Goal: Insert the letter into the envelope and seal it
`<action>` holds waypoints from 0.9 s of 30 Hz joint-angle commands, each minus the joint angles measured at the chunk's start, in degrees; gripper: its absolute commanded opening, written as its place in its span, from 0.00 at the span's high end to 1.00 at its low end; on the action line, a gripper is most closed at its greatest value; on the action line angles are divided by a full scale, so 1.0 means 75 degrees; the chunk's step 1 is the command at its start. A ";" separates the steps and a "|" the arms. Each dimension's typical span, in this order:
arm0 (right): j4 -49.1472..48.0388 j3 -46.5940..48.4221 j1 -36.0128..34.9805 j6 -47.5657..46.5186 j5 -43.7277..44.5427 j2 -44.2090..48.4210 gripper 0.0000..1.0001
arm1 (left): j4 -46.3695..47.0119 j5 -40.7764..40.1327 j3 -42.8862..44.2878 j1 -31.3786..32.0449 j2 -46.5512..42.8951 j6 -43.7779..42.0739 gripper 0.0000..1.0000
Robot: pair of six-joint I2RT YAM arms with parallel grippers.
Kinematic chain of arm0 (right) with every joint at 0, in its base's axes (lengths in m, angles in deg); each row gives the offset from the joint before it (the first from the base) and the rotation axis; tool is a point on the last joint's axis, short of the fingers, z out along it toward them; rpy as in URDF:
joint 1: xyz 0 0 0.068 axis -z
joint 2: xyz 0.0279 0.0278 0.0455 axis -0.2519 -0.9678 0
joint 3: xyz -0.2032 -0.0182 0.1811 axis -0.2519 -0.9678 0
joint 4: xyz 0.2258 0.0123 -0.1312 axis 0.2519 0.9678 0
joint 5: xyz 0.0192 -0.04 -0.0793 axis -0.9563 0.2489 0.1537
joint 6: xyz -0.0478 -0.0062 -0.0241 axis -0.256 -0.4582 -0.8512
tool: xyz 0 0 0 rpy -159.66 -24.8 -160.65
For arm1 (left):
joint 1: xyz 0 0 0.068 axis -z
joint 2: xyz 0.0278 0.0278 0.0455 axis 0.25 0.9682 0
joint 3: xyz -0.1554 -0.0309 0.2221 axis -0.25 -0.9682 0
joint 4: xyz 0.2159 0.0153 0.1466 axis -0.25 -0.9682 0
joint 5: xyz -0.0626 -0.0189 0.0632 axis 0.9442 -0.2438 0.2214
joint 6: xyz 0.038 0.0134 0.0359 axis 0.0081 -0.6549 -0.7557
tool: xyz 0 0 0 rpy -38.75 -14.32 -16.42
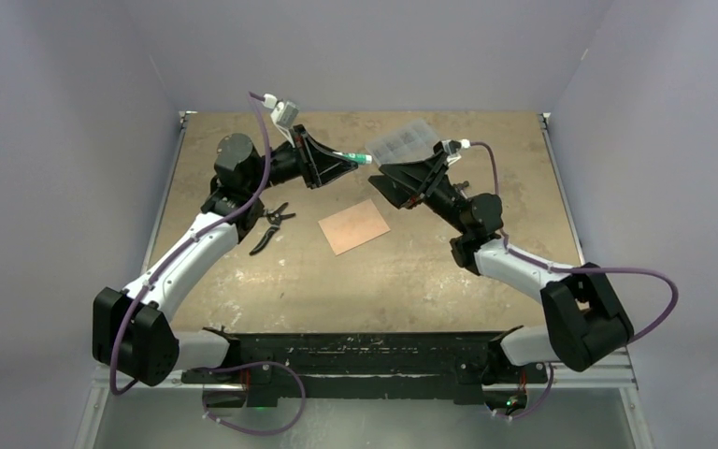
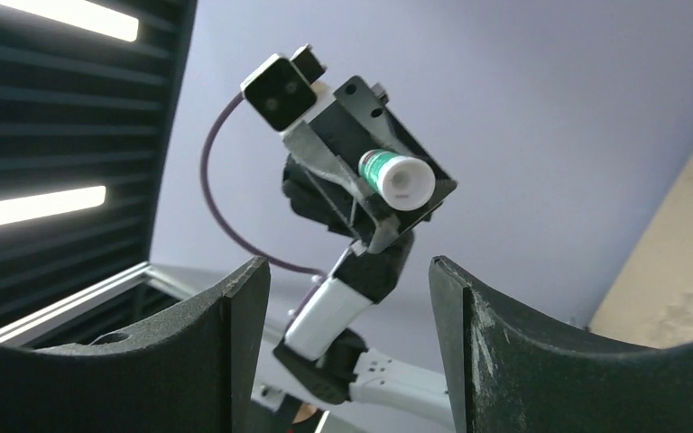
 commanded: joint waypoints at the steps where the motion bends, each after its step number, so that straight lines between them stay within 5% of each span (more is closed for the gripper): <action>1: -0.1220 0.0183 -0.0052 0.1008 -0.0558 -0.0141 0.32 | 0.1046 0.0456 -0.0116 -0.0030 -0.0040 -0.0113 1.00; 11: -0.0425 0.0902 -0.0093 0.0385 -0.0947 -0.0378 0.38 | 0.0823 0.1500 -0.0020 -0.0013 0.0050 -0.0727 1.00; 16: -0.0125 0.1063 -0.0110 -0.0387 -0.1194 -0.0243 0.71 | 0.0298 0.1118 0.0082 -0.0012 -0.0027 -0.0992 1.00; 19: 0.1294 0.1098 -0.0111 -0.1472 -0.1156 0.0188 0.82 | -0.0078 0.1125 0.0215 -0.0021 0.0060 -0.1011 1.00; 22: 0.1366 0.1046 -0.0112 -0.2001 -0.1179 0.0347 0.91 | -0.0088 0.1119 0.0180 -0.0018 0.0040 -0.0901 1.00; 25: 0.1121 0.1108 -0.0097 -0.2836 -0.1402 0.0291 0.84 | -0.0120 0.1252 0.0252 -0.0024 0.0040 -0.0660 1.00; 27: 0.1238 0.1052 -0.0090 -0.3005 -0.1520 0.0290 0.64 | -0.0355 0.1353 0.0394 -0.0024 0.0031 -0.0671 1.00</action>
